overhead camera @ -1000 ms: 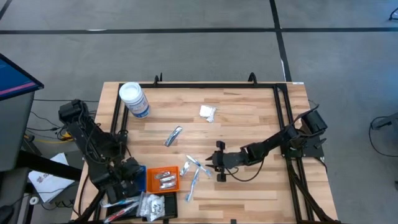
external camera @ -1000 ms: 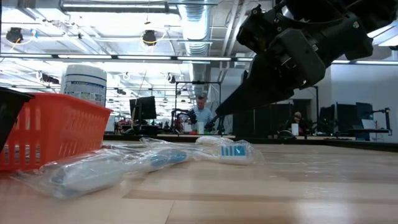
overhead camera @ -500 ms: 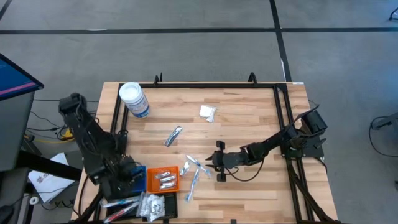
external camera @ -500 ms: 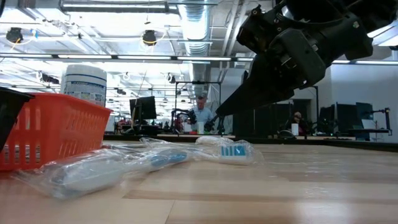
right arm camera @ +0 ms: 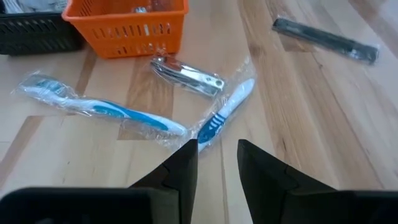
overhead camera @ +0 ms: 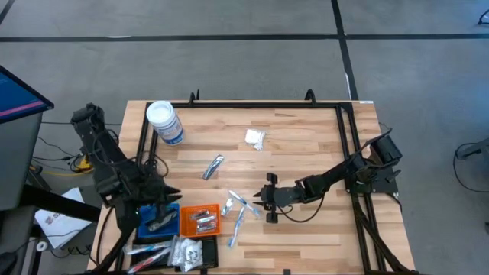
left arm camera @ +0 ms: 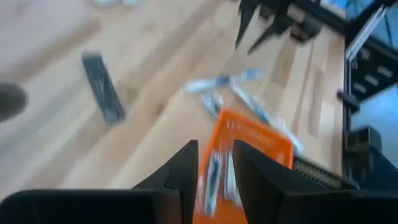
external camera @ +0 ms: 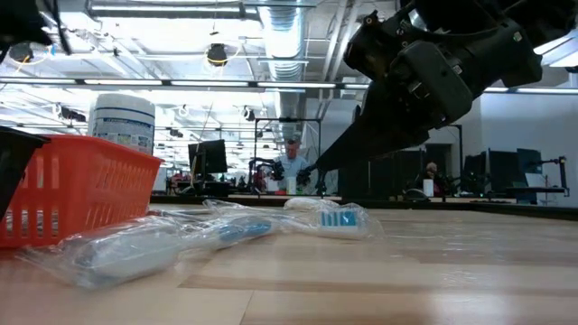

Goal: Pick & Place Travel size toiletries
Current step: Put the cotton pack into the right black basket

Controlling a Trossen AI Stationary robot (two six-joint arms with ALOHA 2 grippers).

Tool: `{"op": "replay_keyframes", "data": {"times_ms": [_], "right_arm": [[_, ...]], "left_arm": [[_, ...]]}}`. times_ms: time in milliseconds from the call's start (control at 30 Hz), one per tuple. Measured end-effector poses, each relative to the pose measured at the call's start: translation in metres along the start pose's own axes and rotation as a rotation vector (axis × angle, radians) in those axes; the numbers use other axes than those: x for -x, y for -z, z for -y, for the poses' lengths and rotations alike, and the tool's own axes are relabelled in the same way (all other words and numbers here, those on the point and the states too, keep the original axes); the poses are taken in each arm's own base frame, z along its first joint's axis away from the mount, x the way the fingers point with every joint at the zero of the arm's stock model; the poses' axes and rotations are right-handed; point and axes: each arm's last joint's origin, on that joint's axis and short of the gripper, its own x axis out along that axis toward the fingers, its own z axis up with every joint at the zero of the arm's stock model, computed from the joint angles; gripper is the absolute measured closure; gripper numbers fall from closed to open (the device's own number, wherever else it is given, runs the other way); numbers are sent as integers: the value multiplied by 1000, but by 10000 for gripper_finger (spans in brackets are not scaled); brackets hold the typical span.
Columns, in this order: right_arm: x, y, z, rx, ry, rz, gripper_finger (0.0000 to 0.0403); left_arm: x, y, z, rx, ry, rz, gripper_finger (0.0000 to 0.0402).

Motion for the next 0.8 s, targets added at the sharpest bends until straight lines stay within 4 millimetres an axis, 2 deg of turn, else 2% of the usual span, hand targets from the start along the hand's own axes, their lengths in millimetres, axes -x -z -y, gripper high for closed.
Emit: {"op": "replay_keyframes", "data": {"times_ms": [333, 500, 633, 800], "right_arm": [[1, -1, -5, -29, -19, 22, 296], [2, -7, -8, -186, -64, 62, 296], [-2, -20, -9, -221, -192, -4, 296], [-3, -49, -13, -201, -136, -91, 296]], "left_arm": [[-26, -22, 25, -184, 18, 152, 309], [-37, -27, 36, -243, 47, 163, 309], [-42, -24, 39, -287, 46, 147, 309], [-47, -17, 42, -339, 37, 124, 309]]}}
